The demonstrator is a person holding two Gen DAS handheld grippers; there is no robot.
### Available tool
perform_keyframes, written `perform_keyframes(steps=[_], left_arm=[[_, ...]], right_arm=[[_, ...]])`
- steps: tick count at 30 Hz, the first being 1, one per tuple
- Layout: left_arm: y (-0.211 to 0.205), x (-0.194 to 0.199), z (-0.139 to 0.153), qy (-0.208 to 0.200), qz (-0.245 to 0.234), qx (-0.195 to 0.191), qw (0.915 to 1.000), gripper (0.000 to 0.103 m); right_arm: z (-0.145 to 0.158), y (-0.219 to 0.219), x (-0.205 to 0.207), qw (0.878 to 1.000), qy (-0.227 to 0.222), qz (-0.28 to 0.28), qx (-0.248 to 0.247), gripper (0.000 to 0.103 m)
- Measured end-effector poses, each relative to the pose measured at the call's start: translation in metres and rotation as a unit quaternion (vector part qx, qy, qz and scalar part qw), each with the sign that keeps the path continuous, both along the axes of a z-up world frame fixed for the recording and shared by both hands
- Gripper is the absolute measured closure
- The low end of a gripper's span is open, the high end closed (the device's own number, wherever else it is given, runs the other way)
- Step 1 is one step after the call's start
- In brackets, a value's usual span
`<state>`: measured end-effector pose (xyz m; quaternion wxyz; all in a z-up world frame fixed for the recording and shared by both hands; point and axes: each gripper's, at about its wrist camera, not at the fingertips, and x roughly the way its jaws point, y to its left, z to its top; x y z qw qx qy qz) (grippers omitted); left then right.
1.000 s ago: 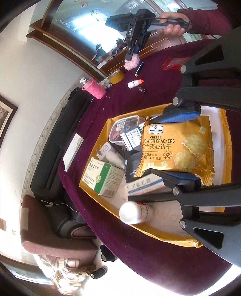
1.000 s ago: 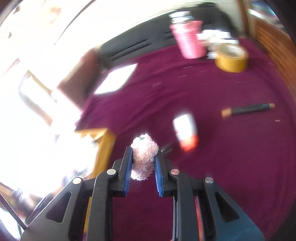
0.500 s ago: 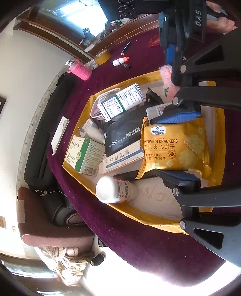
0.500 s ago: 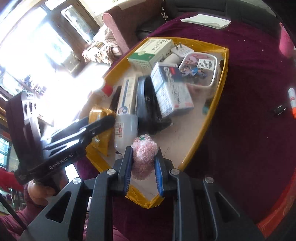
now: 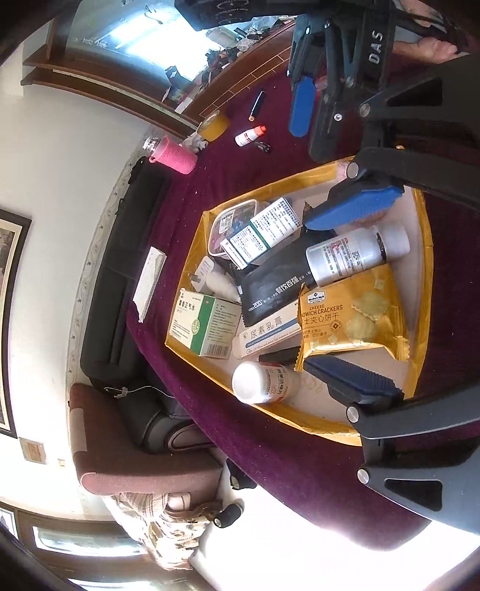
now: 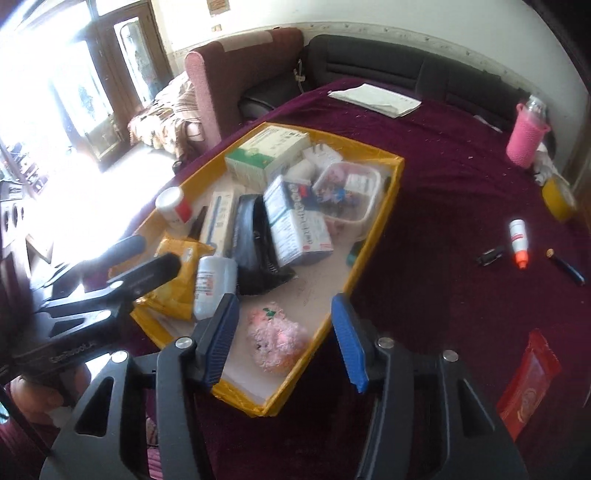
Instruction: Organize objects
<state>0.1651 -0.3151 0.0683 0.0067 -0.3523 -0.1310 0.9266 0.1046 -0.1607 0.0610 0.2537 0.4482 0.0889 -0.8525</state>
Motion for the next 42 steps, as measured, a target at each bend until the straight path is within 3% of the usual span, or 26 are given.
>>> perform_keyframes(steps=[3, 11, 26, 31, 37, 42], left_arm=[[0.003, 0.002, 0.008, 0.005, 0.0, -0.004, 1.0, 0.038], [0.024, 0.003, 0.023, 0.01, -0.004, -0.019, 0.9998, 0.038], [0.107, -0.012, 0.038, 0.002, -0.067, -0.06, 0.9959, 0.038], [0.136, -0.025, 0.041, -0.008, -0.103, -0.049, 0.9935, 0.038], [0.168, -0.042, 0.032, -0.024, -0.138, -0.031, 0.9896, 0.038], [0.185, -0.049, 0.017, -0.049, -0.157, -0.036, 0.9858, 0.038]], right_arm=[[0.002, 0.013, 0.002, 0.998, 0.035, -0.037, 0.039, 0.051], [0.009, 0.055, 0.011, 0.988, 0.089, -0.087, 0.087, 0.051], [0.009, 0.143, -0.002, 0.977, 0.095, -0.171, 0.091, 0.05], [0.015, 0.194, -0.021, 0.972, 0.077, -0.208, 0.073, 0.05], [0.014, 0.272, -0.057, 0.964, 0.018, -0.265, 0.012, 0.05], [0.002, 0.282, -0.104, 0.969, -0.011, -0.246, -0.006, 0.05]])
